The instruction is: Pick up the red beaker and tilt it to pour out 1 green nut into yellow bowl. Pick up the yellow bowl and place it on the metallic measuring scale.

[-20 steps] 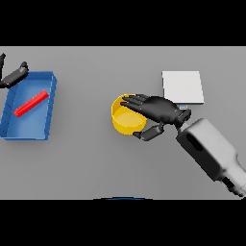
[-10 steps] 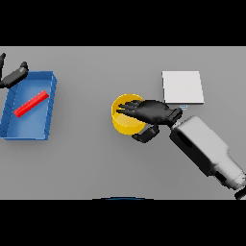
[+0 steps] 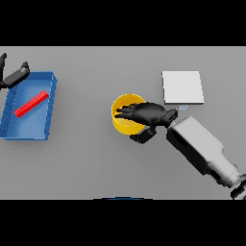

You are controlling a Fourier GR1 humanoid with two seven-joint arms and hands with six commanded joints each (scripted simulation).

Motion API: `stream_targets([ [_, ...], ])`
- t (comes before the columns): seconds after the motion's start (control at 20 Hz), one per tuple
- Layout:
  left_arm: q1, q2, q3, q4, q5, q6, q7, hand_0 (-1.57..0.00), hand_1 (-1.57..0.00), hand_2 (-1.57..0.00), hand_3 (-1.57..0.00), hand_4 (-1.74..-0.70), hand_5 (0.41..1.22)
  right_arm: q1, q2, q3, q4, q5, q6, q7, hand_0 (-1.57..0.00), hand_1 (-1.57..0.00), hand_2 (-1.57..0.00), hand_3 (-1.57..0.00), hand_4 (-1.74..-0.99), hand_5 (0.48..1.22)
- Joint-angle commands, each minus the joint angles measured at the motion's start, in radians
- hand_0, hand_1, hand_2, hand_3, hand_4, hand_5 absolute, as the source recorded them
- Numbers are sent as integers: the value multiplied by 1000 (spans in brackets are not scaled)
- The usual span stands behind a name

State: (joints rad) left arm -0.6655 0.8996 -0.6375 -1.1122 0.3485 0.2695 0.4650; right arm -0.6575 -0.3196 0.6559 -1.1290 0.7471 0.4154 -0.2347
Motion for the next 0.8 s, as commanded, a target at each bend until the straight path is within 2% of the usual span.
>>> stream_targets([
  [0.0, -1, 3, 0, -4, 0, 3, 11, 1, 1, 1, 1, -794, 732, 6, 3, -3, -2, -2, 0, 13, 1, 1, -52, -88, -1309, 768],
  [0.05, -5, 6, 0, -5, 0, 2, 23, 1, 1, 1, 1, -793, 732, 6, 3, -5, 3, -8, 10, 10, 1, -14, -84, -121, -1333, 800],
  [0.1, 1, 1, -1, -8, 1, 5, 17, 1, 1, 1, 1, -796, 730, -5, 1, -9, 12, -7, 7, 9, -68, -69, -140, -178, -1365, 838],
  [0.15, 3, -2, -3, -12, 3, 6, 19, 1, 1, 1, 1, -796, 730, -2, -6, -7, 10, -9, 12, -7, -173, -145, -204, -243, -1396, 875],
  [0.25, 2, 7, 3, -13, 1, 6, 5, 1, 1, 1, 1, -793, 729, -6, -2, -1, 18, 1, 3, -16, -469, -376, -379, -419, -1479, 999],
  [0.35, 5, 8, 2, -13, 3, 2, 3, 1, 1, 1, 1, -788, 732, -4, -6, 8, 8, 9, 12, -4, -780, -649, -590, -834, -1469, 1079],
  [0.4, 12, 7, 2, -19, 6, 4, 3, 1, 1, 1, 1, -791, 733, -3, -6, 3, 3, 1, 26, 4, -938, -806, -787, -978, -1521, 1108],
  [0.55, 16, 5, 1, -15, 4, 5, -7, 1, 1, 1, 1, -793, 735, 2, -13, 11, -18, -9, 39, 13, -1247, -1179, -1169, -1054, -1621, 1163],
  [0.6, 5, 0, 1, 1, 2, 0, 0, 1, 1, 1, 1, -793, 734, -4, -14, 14, -16, -9, 42, 16, -1312, -1258, -1250, -1089, -1642, 1175],
  [0.65, 5, 4, 1, -4, 0, 0, -5, 1, 1, 1, 1, -792, 732, -3, -28, 13, -16, -10, 36, -12, -1364, -1320, -1314, -1111, -1659, 1184],
  [0.7, 8, 10, 4, -7, 5, -5, -9, 1, 1, 1, 1, -791, 730, -3, -27, 11, -25, -10, 40, 9, -1405, -1370, -1365, -1126, -1673, 1191],
  [0.75, 2, 11, 5, -8, 4, -7, -3, 1, 1, 1, 1, -790, 727, -3, -32, 10, -27, -13, 42, 7, -1438, -1411, -1406, -1153, -1683, 1197],
])
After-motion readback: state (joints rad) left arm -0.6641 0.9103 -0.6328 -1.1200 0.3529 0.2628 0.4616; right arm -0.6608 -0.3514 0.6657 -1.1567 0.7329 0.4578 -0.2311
